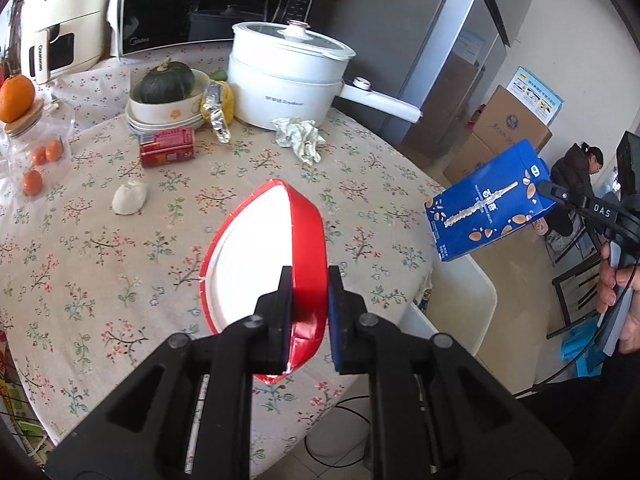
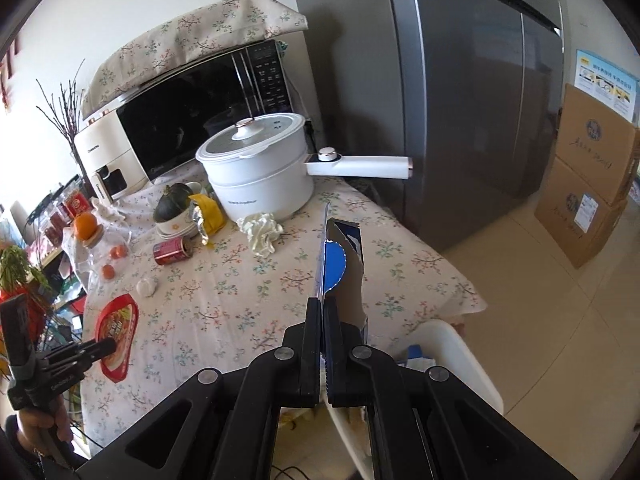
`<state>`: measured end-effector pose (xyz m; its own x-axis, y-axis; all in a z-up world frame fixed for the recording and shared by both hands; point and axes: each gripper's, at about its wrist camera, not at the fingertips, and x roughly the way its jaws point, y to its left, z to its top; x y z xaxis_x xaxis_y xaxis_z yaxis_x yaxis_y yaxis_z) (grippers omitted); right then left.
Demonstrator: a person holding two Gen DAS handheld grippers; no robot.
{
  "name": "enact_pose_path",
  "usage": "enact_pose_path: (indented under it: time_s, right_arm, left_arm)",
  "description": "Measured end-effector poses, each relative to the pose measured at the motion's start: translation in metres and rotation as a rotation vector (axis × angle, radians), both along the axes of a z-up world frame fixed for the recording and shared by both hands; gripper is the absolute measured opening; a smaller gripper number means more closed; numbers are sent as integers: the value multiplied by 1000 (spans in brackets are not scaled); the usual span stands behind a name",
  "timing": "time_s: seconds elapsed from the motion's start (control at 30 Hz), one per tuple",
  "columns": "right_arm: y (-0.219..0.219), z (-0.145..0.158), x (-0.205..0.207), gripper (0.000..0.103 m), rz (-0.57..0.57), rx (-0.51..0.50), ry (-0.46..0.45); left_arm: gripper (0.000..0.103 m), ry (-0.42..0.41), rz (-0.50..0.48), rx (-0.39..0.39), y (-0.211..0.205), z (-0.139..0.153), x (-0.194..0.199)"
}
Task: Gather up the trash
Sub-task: 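Carry the lid and blue box over the bin and open both grippers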
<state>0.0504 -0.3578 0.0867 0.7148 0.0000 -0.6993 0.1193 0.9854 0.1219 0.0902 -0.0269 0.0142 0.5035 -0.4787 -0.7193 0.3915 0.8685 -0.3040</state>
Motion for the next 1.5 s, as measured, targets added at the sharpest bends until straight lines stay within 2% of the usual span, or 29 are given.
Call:
enact_pose_path:
  time_s: [0.17,0.33,0.63,0.73,0.8,0.9,0.97,1.03,1.27,1.37,1.4,1.47,1.5]
  right_arm:
    - [-36,-15,-18,2,-62,-39,48]
    - [-70,-48,-22,2,-122,-96,147]
    - [-116,-99,-18,2,-157,-41,277]
    - [-126,-110,-17,3,-161,18,298]
    - [-132,-115,-18,9,-163,51,313]
    - [-135,-116,-20,23,-171,55,315]
    - [-136,-114,-22,37,-179,54,308]
    - [-136,-114,-23,42,-178,56,306]
    - [-135,-113,-24,48,-175,41,310]
    - [-134,-113,-24,48,-174,35,308]
    - [-134,-112,-24,48,-176,34,307]
    - [-133,-111,-23,50,-180,32,304]
    - [-132,-110,-22,51,-180,30,303]
  left_arm:
    - [16,-37,-88,-5,-41,8,-14]
    - [16,-19,-179,3,-92,2,-25]
    - [16,40,-299,-23,-174,-19,-33]
    - [16,58,-339,-31,-199,-26,-35]
    - [16,78,-361,-33,-215,-32,-35]
    - [16,102,-381,-24,-235,-43,-35]
    - [16,107,-389,-10,-246,-50,-35]
    - [16,113,-397,2,-256,-58,-34]
    - [16,116,-407,9,-270,-71,-32]
    - [16,110,-435,-15,-271,-71,-31]
    - [18,118,-445,-28,-270,-71,-30]
    - [31,121,-430,-25,-266,-69,-27]
    - [44,115,-423,-20,-265,-69,-26]
